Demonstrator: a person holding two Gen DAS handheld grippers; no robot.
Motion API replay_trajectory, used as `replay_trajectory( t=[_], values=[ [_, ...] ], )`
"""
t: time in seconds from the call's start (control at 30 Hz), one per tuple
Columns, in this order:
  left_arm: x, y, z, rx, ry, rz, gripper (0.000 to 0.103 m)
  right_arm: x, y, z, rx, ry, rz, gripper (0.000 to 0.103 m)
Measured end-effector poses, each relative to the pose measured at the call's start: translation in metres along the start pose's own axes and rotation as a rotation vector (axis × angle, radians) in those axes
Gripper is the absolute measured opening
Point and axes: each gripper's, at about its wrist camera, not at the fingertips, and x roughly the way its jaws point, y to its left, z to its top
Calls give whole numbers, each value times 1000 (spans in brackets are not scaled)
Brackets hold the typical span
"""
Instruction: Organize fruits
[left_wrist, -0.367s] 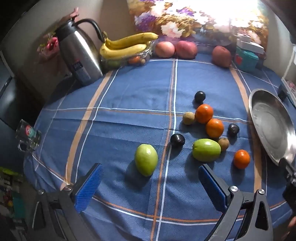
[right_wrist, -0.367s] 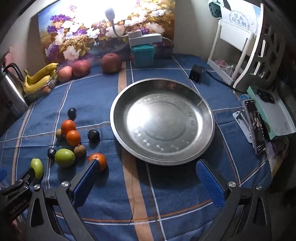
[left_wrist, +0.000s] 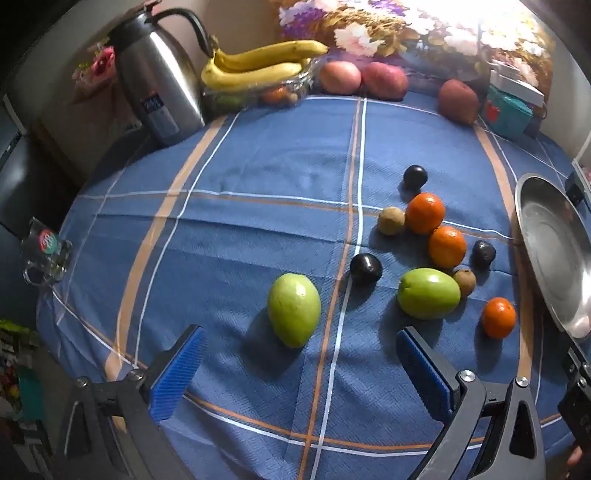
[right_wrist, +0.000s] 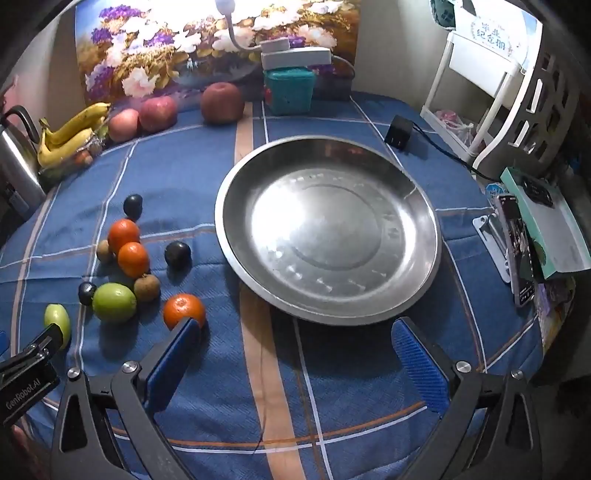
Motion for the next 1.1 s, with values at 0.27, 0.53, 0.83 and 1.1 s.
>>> replay_trajectory(
  t=[0.27,0.53,0.83,1.1],
  values=[
    [-2,5,-2,-40,8,-25,103,-19,6,-20,-37,-1,8,103],
    [-8,-2,0,-6,-3,-34,103,-18,13,-22,-64,6,9,103],
    [-12,-11,2,43,-17,-35,103,-18,16,-24,-75,4,11,103],
    [-11,-11,0,44,-16,-36,103,-16,17,-25,-80,11,15,103]
  ],
)
